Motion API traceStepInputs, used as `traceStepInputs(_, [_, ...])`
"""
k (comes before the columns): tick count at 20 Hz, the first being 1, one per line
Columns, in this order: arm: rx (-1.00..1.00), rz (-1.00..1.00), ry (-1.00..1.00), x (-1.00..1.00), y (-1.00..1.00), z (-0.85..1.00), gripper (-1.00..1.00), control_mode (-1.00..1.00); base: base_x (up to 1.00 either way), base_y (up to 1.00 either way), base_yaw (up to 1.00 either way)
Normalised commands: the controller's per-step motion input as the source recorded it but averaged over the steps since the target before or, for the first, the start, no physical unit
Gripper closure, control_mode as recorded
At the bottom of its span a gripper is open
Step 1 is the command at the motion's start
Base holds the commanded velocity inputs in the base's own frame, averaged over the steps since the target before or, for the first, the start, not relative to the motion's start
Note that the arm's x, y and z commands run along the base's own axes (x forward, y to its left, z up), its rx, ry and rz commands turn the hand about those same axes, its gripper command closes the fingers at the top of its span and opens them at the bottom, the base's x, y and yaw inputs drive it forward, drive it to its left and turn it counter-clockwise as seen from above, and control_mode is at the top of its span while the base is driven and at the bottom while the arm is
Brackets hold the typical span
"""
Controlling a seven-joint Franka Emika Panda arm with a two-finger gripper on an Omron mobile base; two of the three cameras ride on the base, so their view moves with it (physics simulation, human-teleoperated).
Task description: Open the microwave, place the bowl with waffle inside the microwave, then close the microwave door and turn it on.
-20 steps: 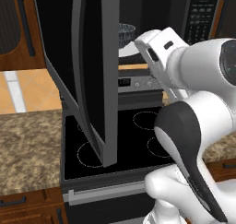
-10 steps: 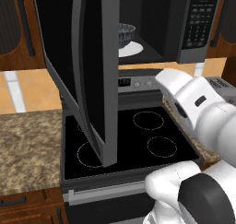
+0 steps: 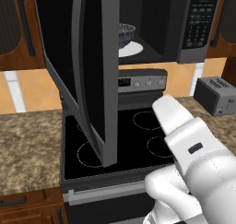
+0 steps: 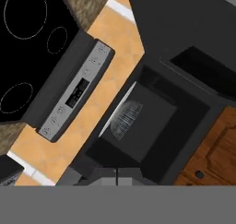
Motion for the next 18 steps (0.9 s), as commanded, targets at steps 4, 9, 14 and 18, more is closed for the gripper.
traceStepInputs(4, [0.0,-0.26,-0.01,-0.64,0.29,0.02,1.0,-1.0,0.0,0.0,0.0])
traceStepInputs(9, [-0.06,-0.12,-0.16,-0.85,0.34,0.01,1.0,-1.0,0.0,0.0,0.0])
traceStepInputs(14, [-0.15,0.0,-0.09,-0.32,0.65,0.0,1.0,-1.0,0.0,0.0,0.0])
traceStepInputs(18, [-0.12,-0.03,0.16,0.63,0.48,-0.1,1.0,-1.0,0.0,0.0,0.0])
